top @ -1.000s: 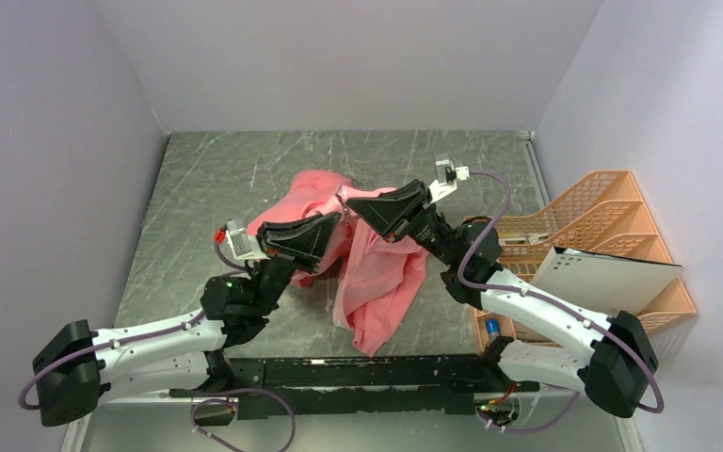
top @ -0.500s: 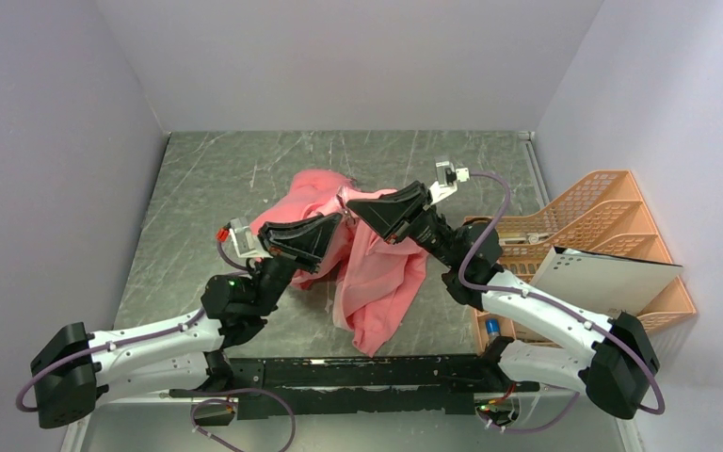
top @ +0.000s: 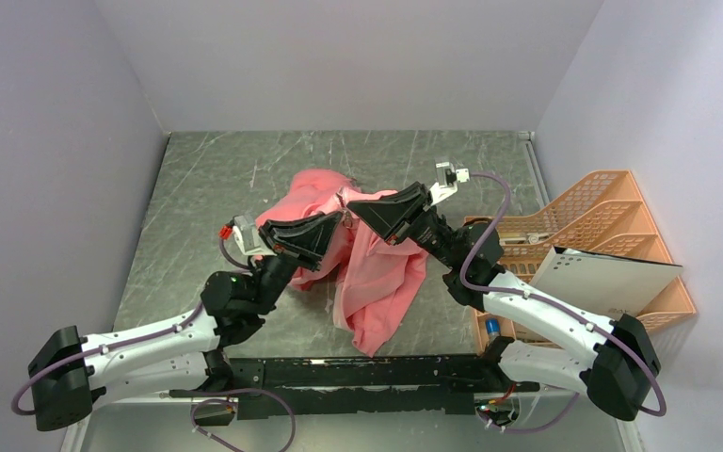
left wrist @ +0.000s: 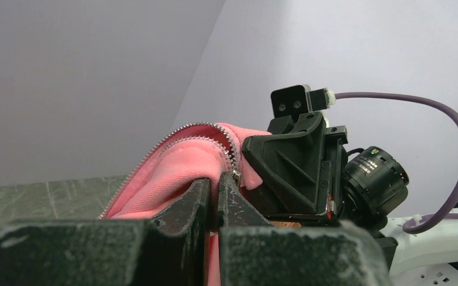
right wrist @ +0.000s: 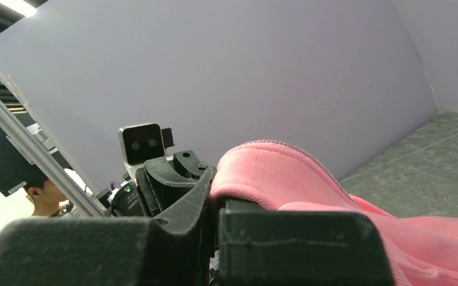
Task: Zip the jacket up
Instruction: Insert the zipper into the jacket.
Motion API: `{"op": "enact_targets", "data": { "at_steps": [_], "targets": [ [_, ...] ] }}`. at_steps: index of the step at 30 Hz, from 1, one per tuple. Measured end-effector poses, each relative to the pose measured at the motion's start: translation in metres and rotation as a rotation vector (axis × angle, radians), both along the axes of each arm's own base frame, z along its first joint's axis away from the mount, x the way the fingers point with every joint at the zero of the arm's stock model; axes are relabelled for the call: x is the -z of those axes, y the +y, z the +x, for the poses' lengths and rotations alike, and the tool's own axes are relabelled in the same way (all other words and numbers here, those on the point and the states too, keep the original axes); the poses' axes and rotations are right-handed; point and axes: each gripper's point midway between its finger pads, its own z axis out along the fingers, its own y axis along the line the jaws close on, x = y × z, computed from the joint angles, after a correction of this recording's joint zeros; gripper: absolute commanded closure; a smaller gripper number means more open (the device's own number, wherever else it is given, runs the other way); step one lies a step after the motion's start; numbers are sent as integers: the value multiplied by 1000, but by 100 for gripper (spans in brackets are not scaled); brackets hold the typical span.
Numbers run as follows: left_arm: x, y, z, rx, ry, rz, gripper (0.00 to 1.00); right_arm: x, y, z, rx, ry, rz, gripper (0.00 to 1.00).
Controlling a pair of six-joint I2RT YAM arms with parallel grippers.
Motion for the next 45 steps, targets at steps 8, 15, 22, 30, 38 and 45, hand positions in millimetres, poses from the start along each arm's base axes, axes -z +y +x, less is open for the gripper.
{"op": "enact_targets", "data": {
  "at_steps": [8,15,22,30,38,45],
  "targets": [
    [1,-3,4,-20,8,38,95,0,0,0,-1,-1,0,100],
    [3,-8,6,-17,14,57,95,0,0,0,-2,-1,-1,100],
    [3,-12,3,9,1,77,95,0,-3,-1,8,9,-9,100],
    [5,-17,-5,56,-13,104,95,1,-9,1,40,30,-14,100],
    [11,-18,-5,72,9,118,95,8,-10,3,62,46,-32,100],
    [12,-17,-5,73,23,123,95,14,-12,7,95,40,-50,100]
  ]
}}
